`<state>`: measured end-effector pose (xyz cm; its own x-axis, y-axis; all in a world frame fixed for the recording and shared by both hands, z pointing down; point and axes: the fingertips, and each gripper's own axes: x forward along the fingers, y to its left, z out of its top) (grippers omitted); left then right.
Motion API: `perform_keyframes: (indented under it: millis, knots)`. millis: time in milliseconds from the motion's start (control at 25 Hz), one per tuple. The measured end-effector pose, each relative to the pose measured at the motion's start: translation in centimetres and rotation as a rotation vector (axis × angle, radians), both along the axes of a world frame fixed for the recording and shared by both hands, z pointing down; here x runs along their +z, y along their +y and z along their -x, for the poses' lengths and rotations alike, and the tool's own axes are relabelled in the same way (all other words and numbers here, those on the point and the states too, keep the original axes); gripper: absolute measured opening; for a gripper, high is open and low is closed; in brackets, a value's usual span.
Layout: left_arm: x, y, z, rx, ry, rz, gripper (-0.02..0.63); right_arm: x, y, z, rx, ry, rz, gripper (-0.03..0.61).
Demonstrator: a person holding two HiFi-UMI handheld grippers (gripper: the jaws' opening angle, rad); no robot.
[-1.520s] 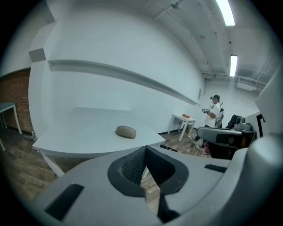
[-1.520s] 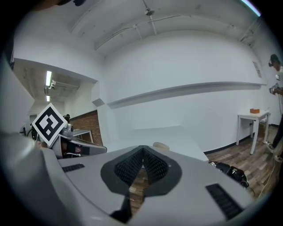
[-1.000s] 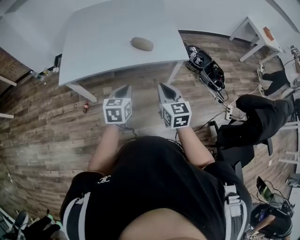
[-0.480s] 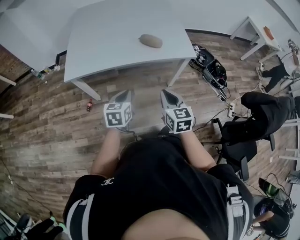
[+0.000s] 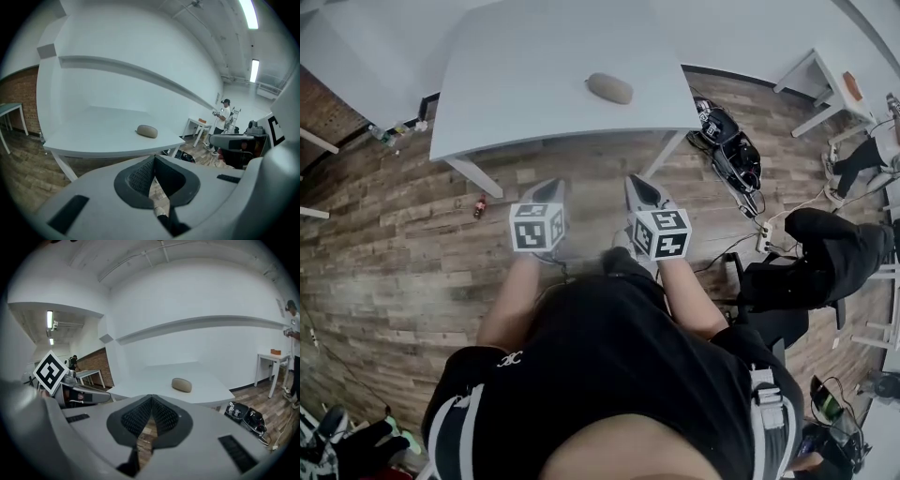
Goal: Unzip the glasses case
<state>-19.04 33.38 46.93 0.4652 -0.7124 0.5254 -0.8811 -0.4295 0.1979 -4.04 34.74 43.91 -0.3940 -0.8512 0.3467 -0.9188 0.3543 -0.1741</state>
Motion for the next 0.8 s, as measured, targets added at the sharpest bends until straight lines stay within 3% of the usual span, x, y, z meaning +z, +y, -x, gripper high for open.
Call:
perform_keyframes:
  millis: [360,560,800]
  knots:
    - [-1.6,-8.1,-5.5,-0.016,-0.035,-0.014,0.005,-2.1,-9.4,-5.1,-0.041,-0.022,-0.046,0.012]
    - [-1.8,-13.0,-10.8,0.03,-0.058,-0.021,0.005,-1.6,-12.9,-10.9,0.007,-0.009,-0.051,0.012]
    - [-2.3,-17.2,-15.2,0.019,-0.085,-0.022,0.005,-1.0,-16.9,-16.6,0.005,-0.024,-0.04,0.012]
